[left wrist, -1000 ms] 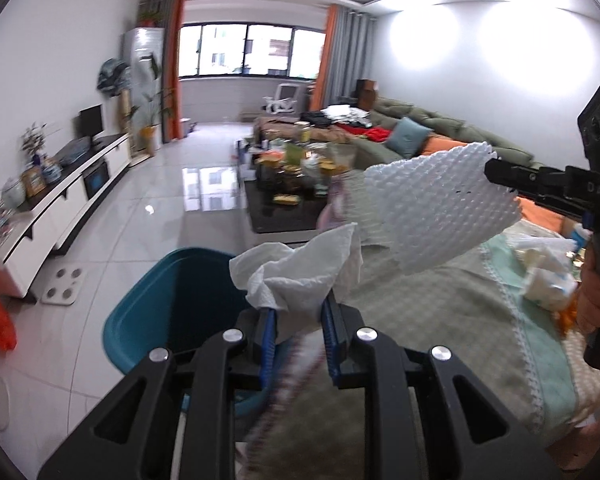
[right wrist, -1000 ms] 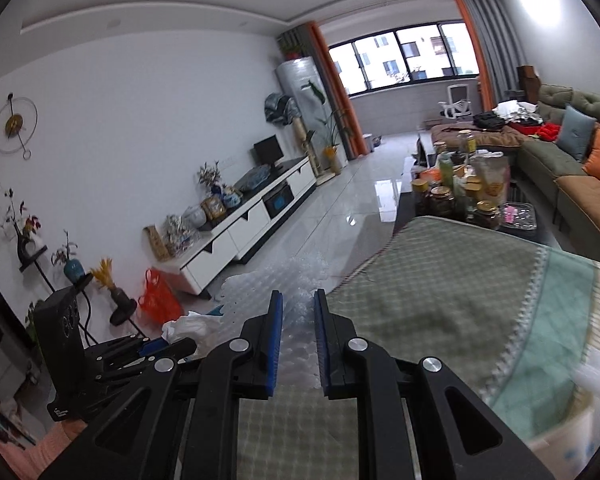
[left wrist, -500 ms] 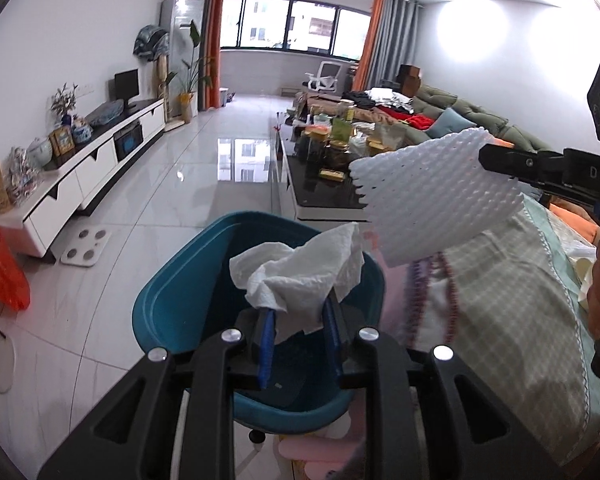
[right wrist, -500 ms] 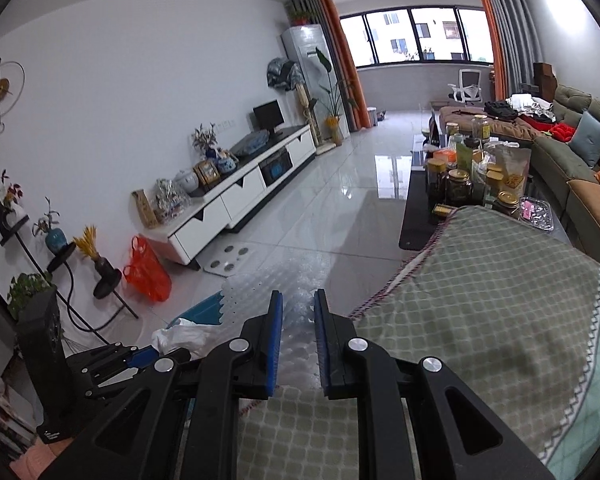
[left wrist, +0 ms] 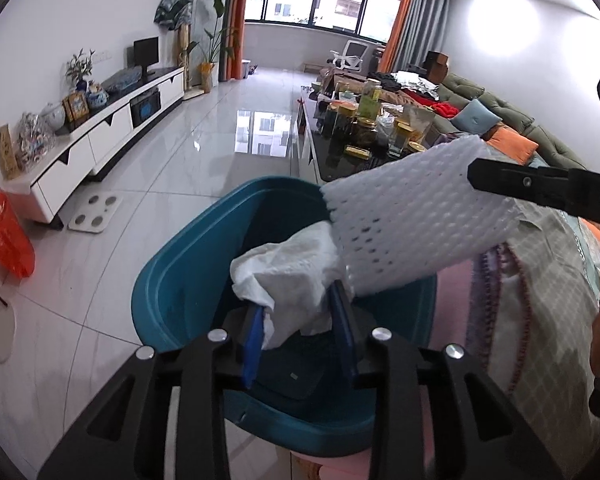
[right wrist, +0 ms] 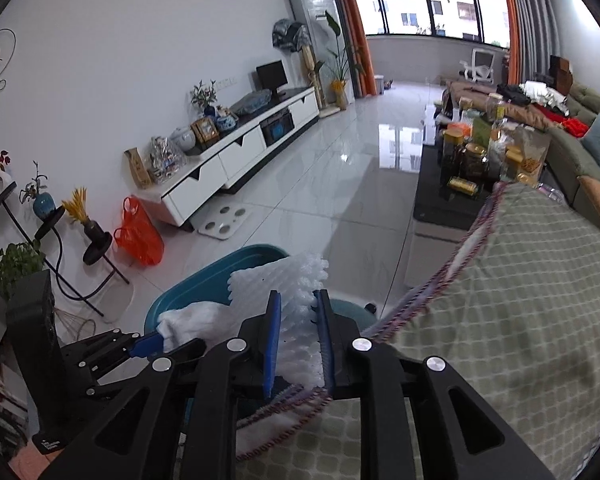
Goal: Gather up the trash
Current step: 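Carry the tissue and foam sleeve in both tools over the teal bin, then open both tools to drop the tissue and foam sleeve into the bin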
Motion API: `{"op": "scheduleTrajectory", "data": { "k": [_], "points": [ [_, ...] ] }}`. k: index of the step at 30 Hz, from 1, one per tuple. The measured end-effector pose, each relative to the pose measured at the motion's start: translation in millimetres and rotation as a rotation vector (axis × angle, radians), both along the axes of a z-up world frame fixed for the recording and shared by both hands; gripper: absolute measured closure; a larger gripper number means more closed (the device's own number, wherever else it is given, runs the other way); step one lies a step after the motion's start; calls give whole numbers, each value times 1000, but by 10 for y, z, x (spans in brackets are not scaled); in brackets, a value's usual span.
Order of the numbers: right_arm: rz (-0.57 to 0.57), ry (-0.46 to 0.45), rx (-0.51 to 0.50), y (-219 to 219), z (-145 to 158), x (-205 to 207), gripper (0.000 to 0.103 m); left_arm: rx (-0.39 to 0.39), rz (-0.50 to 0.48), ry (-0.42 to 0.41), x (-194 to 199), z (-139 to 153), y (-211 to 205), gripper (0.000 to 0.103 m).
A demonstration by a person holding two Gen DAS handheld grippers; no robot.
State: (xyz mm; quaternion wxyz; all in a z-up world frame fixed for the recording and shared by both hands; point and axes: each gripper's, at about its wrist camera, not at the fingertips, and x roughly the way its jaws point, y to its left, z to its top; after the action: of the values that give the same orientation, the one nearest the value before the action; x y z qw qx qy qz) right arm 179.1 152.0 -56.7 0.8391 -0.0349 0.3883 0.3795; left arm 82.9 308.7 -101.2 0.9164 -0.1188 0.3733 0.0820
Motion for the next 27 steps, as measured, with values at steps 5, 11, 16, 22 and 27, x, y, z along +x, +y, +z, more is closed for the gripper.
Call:
{"op": "scheduleTrajectory", "data": {
  "k": [5,11,16,22,27],
  "points": [
    [24,25,-18,115,-71,7,71,-19,23,7,44,-58,75,60],
    [40,48,-2,96,-65,-16,64,-23,48,-3,48,-35,114,59],
    [45,32,48,-153,105,-123,59,-11,27,-73,-88,156,-36,52],
    [43,-44,115,-722,392,-405,49,17,-95,-218,-366,538,-497,38],
    [-2,-122,127,-1321,568,-675,48,41,-268,-289,-524,735,-1135,35]
  ]
}}
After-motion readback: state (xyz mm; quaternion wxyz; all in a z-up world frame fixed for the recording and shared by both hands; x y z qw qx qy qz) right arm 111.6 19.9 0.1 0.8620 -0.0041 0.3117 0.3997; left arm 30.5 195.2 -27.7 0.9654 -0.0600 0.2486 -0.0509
